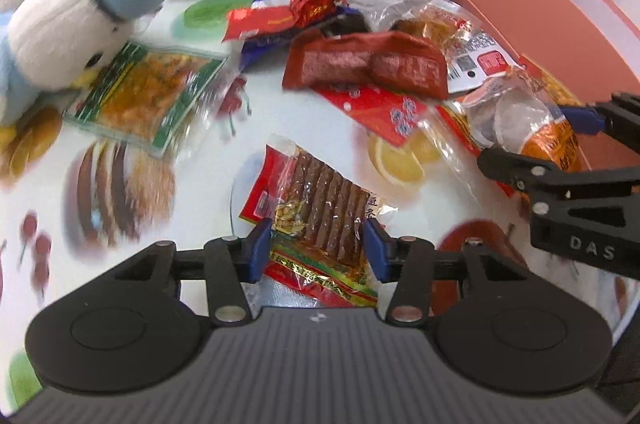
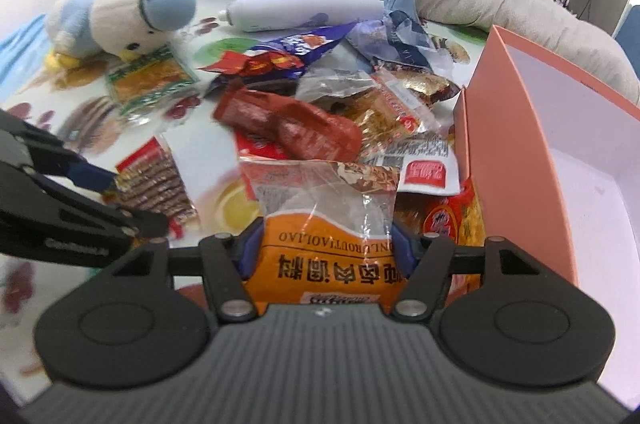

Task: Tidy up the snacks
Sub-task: 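Grasp the orange bag with right gripper while left grasps chocolate wafer packet, then carry the orange bag and wafer packet over the pink box with both grippers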

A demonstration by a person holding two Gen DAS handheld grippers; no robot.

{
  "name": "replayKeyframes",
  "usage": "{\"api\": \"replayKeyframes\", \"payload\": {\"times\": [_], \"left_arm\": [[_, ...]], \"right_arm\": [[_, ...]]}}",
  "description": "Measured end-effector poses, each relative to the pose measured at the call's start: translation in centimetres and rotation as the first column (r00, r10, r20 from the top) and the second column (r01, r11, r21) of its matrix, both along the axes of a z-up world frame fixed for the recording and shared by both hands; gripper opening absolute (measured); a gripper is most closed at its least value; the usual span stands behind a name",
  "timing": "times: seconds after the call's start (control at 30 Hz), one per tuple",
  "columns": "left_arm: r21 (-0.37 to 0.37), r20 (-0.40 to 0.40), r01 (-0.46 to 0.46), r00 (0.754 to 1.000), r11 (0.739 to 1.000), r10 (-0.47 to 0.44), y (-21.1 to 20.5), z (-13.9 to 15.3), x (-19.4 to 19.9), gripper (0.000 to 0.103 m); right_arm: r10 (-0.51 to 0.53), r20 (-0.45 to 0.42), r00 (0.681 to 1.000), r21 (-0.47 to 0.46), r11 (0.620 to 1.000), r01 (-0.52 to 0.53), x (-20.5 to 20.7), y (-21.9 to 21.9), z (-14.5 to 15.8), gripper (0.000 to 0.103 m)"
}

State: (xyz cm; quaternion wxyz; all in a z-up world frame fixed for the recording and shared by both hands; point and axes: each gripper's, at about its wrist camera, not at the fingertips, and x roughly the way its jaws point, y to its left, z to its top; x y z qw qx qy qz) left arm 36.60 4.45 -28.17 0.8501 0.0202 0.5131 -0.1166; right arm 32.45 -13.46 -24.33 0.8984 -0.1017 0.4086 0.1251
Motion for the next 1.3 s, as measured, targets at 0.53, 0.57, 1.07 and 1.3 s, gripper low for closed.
{"api": "replayKeyframes", "payload": {"times": [0.53, 0.57, 1.07, 1.3], "left_arm": [[-0.075, 0.047, -0.165, 0.985, 0.983, 0.169, 0.6, 6.6, -8.1, 0.052], [-0.084, 0.052, -0.172, 0.983, 0.981, 0.177, 0.4, 7.1, -8.6, 0.052], [-0.173, 0.201, -0.173, 0.958, 0.970, 0.206, -2.7, 16.0, -17.4, 0.052], [-0.198, 0.262, -0.134, 0.947, 0.971, 0.184, -5.2, 19.2, -20.6, 0.052]], "right_arm": [[-0.018, 0.007, 1.000, 0.118, 0.993, 0.017, -8.2, -1.9, 5.8, 0.065], [-0.024, 0.011, 1.000, 0.124, 0.992, 0.023, -8.7, -2.1, 6.2, 0.065], [-0.120, 0.113, 0.986, 0.178, 0.979, 0.099, -16.5, -6.3, 11.6, 0.065], [-0.145, 0.179, 0.973, 0.203, 0.973, 0.108, -19.6, -8.4, 14.2, 0.065]]}}
